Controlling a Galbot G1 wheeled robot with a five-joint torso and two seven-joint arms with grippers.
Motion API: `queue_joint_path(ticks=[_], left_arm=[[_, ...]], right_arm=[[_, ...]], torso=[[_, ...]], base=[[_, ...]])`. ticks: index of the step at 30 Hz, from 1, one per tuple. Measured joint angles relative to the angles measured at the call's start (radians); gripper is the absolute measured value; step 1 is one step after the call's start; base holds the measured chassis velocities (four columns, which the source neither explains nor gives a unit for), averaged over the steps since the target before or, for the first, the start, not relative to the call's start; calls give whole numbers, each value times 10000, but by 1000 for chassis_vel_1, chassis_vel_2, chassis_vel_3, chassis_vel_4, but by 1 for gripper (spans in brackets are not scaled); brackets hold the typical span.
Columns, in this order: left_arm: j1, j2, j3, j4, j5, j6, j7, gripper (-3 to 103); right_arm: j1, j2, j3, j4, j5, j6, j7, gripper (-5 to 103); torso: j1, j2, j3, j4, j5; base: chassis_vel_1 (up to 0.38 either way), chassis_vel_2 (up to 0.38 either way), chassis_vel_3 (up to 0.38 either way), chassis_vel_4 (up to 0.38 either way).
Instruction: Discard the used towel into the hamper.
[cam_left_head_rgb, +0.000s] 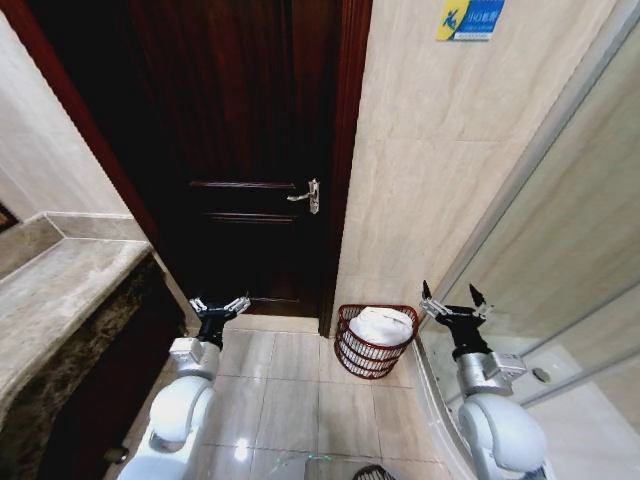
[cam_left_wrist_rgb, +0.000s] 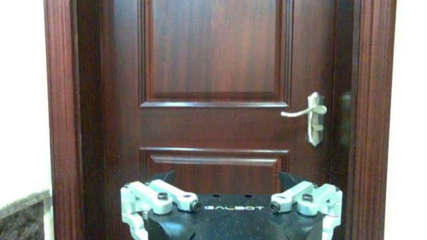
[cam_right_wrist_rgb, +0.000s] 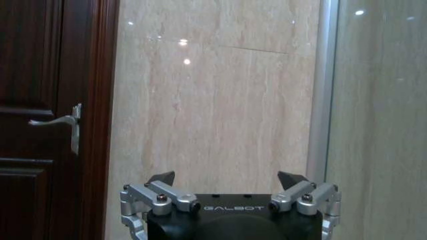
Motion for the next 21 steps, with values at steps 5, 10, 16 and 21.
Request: queue_joint_path(ticks=[5,10,16,21], left_arm=[[10,-19,-3,-15,3,14,-1,100],[-33,-19,-13,107,26,-4,12,100],[-173,-15,58,105,35,52,35,100],[-227,-17,96,134,35,69,34,100]], right_arm=[[22,-10,0,13,11,-23,15,100],[74,-7,4,-104,14,-24,19,100],[106,-20,-15,-106,14,-62,34,100],[111,-29,-23,-76,14,-111,43,100]], torso=[[118,258,139,0,0],[236,521,283,0,0],[390,870,480,0,0],[484,1067,580,1,0]], base=[[0,0,0,0],[0,0,0,0],[0,0,0,0],[0,0,0,0]])
